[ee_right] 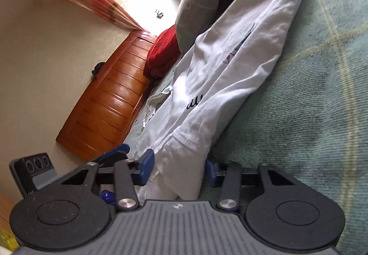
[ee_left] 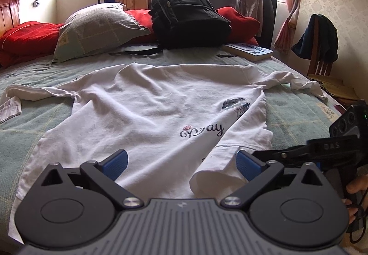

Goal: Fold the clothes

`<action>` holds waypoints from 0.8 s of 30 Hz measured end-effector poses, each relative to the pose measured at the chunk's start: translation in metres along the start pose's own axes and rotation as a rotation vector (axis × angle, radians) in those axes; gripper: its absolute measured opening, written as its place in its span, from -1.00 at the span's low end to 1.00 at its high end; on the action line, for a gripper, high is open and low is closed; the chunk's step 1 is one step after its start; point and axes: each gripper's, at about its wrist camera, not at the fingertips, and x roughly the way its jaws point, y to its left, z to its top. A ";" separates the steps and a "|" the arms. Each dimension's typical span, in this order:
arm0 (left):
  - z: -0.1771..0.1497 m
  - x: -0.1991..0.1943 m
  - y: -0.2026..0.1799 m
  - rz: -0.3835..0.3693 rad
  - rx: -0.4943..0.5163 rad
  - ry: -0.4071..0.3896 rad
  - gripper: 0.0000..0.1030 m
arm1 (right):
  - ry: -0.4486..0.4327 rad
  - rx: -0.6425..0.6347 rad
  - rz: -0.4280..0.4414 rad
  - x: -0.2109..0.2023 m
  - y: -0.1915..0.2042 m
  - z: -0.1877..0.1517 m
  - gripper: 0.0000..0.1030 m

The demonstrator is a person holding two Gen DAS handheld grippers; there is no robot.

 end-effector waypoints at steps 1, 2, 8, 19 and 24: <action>0.000 -0.002 0.001 -0.001 -0.003 -0.004 0.95 | 0.006 -0.004 -0.008 -0.001 0.003 0.001 -0.60; 0.000 -0.003 0.001 -0.005 -0.006 -0.007 0.95 | 0.011 -0.017 -0.017 -0.003 0.006 0.001 -0.79; 0.000 -0.003 -0.001 -0.016 0.000 -0.005 0.95 | -0.010 -0.121 -0.080 -0.040 0.034 -0.002 -0.85; 0.001 -0.006 -0.010 -0.057 0.012 -0.025 0.95 | -0.071 -0.157 -0.318 -0.132 0.048 -0.008 -0.89; 0.001 -0.007 -0.014 -0.069 0.023 -0.025 0.95 | -0.050 -0.081 -0.405 -0.138 0.027 -0.014 -0.89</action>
